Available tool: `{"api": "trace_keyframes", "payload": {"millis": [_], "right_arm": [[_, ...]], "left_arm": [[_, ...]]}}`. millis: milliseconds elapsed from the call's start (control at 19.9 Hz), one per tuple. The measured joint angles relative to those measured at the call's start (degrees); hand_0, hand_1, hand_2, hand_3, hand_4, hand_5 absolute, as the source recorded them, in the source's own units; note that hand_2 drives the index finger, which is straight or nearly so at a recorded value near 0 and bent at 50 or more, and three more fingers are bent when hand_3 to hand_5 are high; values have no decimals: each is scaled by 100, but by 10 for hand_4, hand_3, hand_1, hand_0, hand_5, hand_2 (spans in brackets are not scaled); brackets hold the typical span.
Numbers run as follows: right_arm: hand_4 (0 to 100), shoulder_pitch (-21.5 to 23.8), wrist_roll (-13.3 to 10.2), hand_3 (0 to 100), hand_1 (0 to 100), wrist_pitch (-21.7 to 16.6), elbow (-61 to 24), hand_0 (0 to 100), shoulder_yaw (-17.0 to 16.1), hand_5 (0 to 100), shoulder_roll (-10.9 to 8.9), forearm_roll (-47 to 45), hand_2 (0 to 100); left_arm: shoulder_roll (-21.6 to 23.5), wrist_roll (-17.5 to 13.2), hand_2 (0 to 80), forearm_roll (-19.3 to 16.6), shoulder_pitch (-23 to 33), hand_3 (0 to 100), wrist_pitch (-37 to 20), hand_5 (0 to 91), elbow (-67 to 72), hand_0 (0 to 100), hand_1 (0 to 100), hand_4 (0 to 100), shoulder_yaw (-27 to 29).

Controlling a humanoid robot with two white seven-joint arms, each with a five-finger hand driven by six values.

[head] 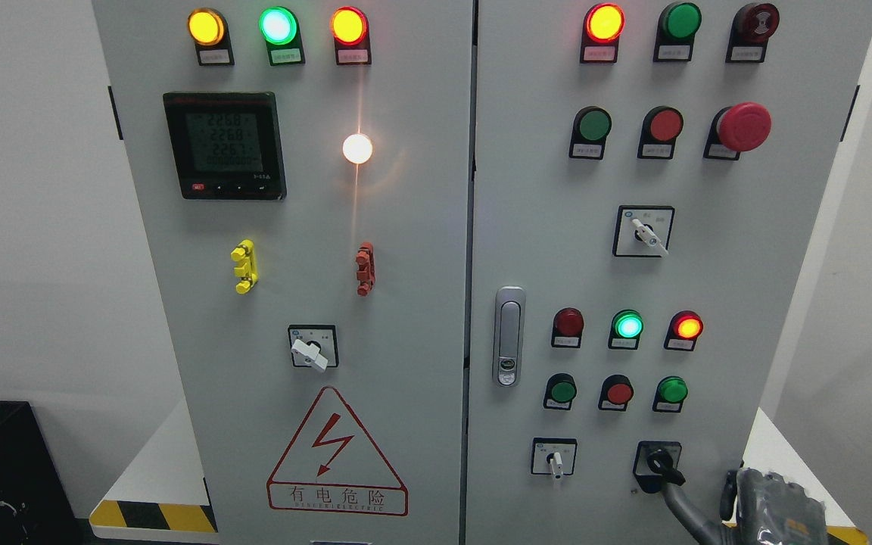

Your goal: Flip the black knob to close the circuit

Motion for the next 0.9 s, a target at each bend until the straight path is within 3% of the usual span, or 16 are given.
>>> {"api": "trace_keyframes", "payload": {"millis": [401,703,903], "right_arm": [[894,77,-3,1000,14,0,-53,0,141,934,-9,-77,861],[895,195,-192,1000,16,-6,-99,0,312,932,-14,-97,861],[893,259,-149,1000,20,-2,-125,0,456,931,-15,-102,859]], "left_arm": [[0,0,0,0,0,0,0,0,0,120,556,0,0],[0,0,0,0,0,0,0,0,0,120,556,0,0],[0,0,0,0,0,0,0,0,0,120,556,0,0]]}}
